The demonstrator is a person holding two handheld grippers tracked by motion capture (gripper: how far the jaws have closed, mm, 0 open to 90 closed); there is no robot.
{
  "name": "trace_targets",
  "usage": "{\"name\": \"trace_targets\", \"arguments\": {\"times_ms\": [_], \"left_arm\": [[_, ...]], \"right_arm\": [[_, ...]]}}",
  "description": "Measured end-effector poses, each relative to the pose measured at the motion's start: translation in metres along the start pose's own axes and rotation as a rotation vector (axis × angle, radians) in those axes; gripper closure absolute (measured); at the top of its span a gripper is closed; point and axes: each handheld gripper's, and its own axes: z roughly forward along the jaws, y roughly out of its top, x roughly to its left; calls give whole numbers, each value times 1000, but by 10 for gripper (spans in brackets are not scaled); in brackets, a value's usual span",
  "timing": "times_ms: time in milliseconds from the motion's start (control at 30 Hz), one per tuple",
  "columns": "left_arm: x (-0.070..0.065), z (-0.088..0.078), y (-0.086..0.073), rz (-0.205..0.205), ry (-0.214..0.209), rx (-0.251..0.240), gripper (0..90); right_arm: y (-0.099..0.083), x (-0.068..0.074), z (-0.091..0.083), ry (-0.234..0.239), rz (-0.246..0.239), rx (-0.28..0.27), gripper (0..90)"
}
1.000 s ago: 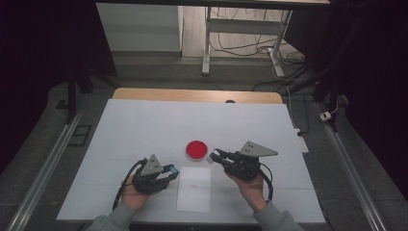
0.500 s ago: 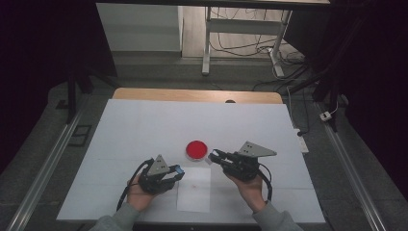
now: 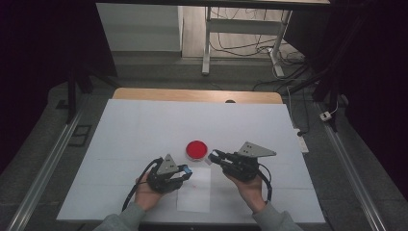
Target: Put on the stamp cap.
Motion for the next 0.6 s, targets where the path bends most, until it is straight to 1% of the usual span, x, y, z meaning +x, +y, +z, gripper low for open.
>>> {"name": "trace_targets", "arguments": {"times_ms": [333, 600], "left_arm": [[-5, 13, 7, 12, -3, 4, 653], [-6, 15, 7, 18, -1, 11, 653]], "right_arm": [[-2, 3, 4, 10, -2, 9, 750], [-4, 10, 11, 22, 4, 24, 749]]}}
